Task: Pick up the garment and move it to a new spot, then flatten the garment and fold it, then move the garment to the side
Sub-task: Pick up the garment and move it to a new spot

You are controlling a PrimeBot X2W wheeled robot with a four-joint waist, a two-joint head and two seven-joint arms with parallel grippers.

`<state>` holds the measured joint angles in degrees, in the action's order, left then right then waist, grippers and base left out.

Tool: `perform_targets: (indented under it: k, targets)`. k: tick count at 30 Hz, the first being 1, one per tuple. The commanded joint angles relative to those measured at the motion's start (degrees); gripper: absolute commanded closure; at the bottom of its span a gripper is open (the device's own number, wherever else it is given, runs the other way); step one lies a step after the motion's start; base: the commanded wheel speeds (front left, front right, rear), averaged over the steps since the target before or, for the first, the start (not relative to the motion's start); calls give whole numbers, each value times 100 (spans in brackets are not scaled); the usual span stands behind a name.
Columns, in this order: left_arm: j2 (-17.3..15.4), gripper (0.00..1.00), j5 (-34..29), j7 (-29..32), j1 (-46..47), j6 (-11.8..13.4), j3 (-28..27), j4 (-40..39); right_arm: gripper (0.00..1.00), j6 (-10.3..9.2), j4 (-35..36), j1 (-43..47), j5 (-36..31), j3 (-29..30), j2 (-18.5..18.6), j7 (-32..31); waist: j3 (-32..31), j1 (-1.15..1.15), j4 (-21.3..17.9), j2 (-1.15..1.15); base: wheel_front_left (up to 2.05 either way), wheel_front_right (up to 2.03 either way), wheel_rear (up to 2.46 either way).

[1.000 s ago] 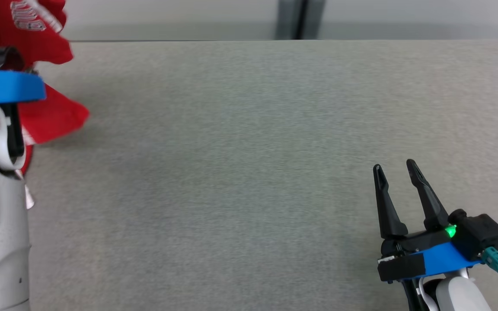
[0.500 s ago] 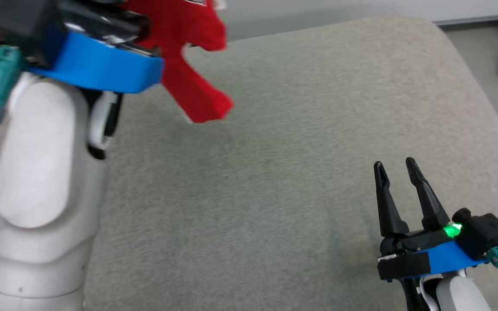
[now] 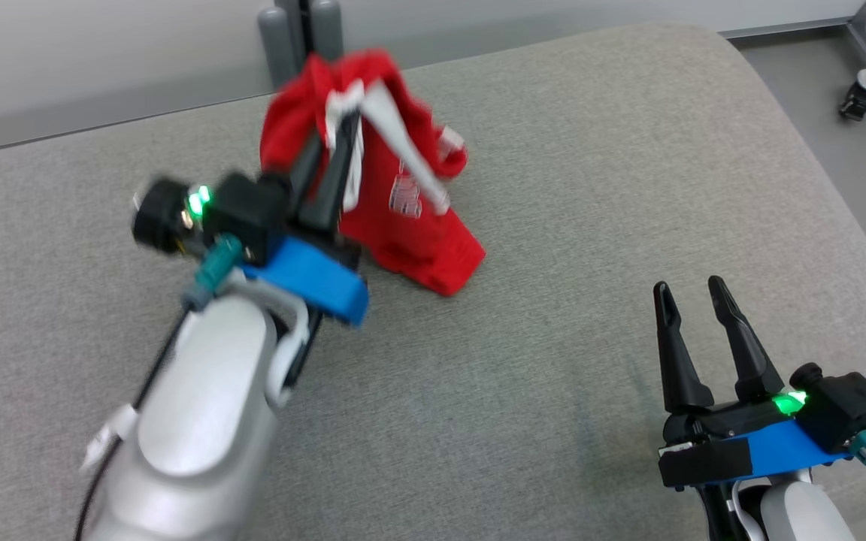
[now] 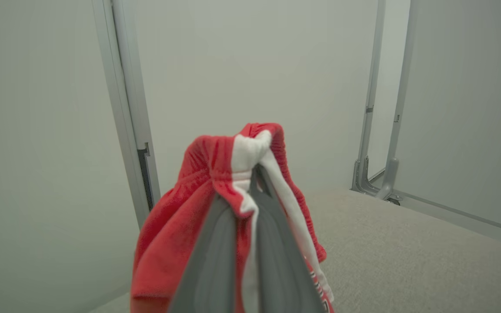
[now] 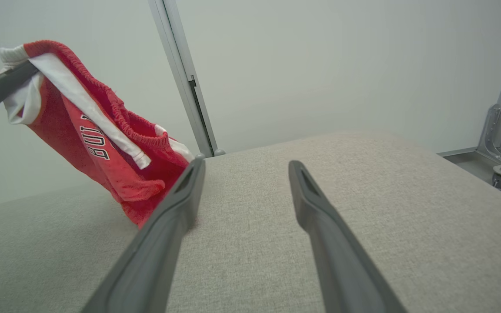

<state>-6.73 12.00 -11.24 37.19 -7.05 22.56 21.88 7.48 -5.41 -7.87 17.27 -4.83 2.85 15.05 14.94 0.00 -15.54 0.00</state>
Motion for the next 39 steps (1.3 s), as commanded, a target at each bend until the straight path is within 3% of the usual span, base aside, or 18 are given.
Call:
perform_targets:
  k: [1,10,11,12,22,29,39]
  targets:
    - [29,100,28,-64,-185,35,21,90,0,3,1,17,23,20,8,19,30,0,61,0,0,0,0]
    - [115,100,27,-299,-1536,64,521,708,0,3,-43,-24,-59,79,8,20,-8,0,355,0,0,0,0]
    - [138,66,57,-315,-1595,72,528,723,0,3,-49,-14,-69,63,7,19,-24,0,382,0,0,0,0]
    - [156,0,62,-323,-1633,87,544,720,0,3,-58,-4,-80,56,7,19,-46,0,415,0,0,0,0]
    - [294,0,-91,-398,-1744,172,773,-209,0,3,-68,174,-171,100,8,19,-363,0,916,0,0,0,0]
    - [165,0,-121,-400,-1970,377,358,-804,0,3,-79,240,-258,86,9,20,-504,0,1264,0,0,0,0]
    - [-146,0,-359,-398,-2590,745,-748,-1613,0,3,-107,339,-352,191,10,20,-678,0,1642,0,0,0,0]
